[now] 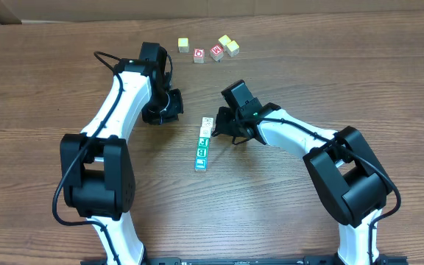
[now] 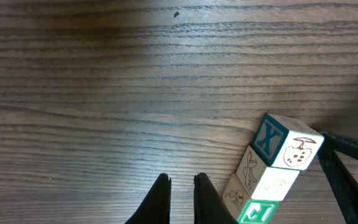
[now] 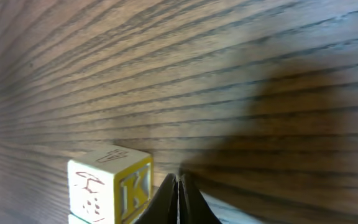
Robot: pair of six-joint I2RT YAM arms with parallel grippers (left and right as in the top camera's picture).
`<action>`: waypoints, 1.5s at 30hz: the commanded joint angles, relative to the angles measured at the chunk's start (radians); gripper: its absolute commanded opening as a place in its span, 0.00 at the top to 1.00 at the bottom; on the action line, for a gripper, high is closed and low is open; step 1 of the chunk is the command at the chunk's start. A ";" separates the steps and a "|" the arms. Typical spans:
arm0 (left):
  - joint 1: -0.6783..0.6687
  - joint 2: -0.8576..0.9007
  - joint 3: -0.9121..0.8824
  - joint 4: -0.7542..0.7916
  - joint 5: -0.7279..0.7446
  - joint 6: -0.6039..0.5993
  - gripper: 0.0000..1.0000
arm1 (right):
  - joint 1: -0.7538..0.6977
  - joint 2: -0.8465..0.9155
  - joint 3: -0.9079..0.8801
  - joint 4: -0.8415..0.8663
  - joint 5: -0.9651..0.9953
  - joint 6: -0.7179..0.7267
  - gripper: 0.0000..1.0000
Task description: Flip 5 blocks
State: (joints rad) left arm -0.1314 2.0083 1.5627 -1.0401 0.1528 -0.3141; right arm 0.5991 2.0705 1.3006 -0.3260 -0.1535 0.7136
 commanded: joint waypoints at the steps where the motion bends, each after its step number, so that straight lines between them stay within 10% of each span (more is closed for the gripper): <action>1: 0.000 0.029 -0.005 0.005 -0.007 -0.007 0.92 | 0.018 0.003 0.014 0.008 -0.032 -0.008 0.95; 45: -0.204 0.032 -0.008 0.373 -0.104 -0.060 0.96 | -0.150 0.003 0.014 -0.211 0.073 -0.015 0.94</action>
State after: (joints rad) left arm -0.3069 2.0228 1.5578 -0.6834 0.1390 -0.3645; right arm 0.4660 2.0613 1.3285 -0.5133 -0.1249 0.7059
